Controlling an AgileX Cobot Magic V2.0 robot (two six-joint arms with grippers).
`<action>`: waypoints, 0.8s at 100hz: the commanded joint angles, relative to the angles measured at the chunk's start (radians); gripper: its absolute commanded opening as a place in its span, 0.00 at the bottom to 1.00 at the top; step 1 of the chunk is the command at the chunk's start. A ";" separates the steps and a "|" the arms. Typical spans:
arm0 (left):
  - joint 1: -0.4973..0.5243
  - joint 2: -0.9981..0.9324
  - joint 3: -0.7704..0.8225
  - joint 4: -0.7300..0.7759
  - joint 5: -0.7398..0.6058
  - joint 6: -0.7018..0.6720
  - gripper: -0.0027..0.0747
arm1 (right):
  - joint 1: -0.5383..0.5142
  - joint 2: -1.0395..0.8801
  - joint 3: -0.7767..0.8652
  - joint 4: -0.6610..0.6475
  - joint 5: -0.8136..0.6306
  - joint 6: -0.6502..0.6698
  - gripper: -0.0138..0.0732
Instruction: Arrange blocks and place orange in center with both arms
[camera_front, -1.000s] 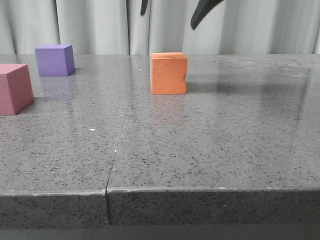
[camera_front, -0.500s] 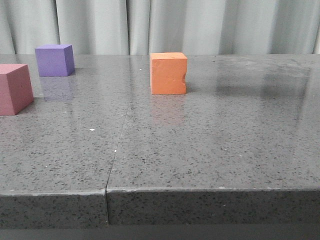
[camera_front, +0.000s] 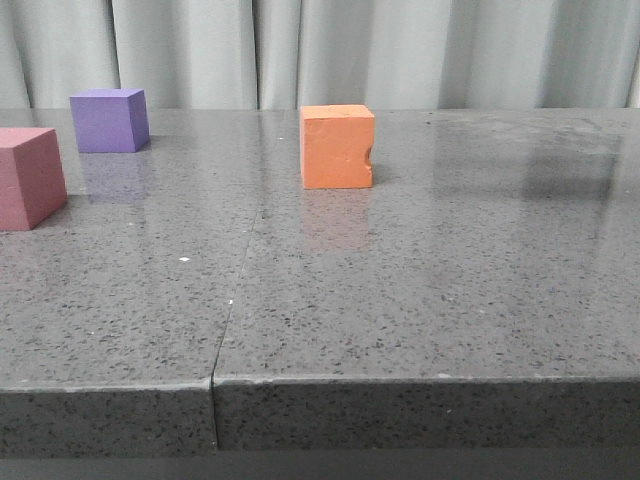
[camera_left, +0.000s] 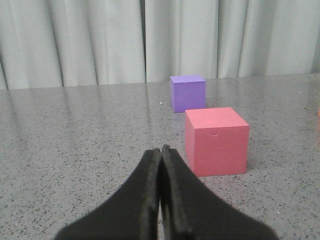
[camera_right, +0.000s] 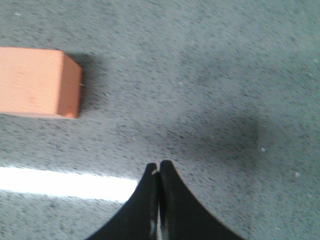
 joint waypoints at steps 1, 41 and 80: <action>0.002 -0.029 0.041 -0.005 -0.084 -0.002 0.01 | -0.043 -0.071 0.007 0.022 0.050 -0.050 0.14; 0.002 -0.029 0.041 -0.005 -0.084 -0.002 0.01 | -0.223 -0.190 0.228 0.160 -0.084 -0.165 0.14; 0.002 -0.029 0.041 -0.005 -0.084 -0.002 0.01 | -0.278 -0.476 0.602 0.179 -0.335 -0.187 0.14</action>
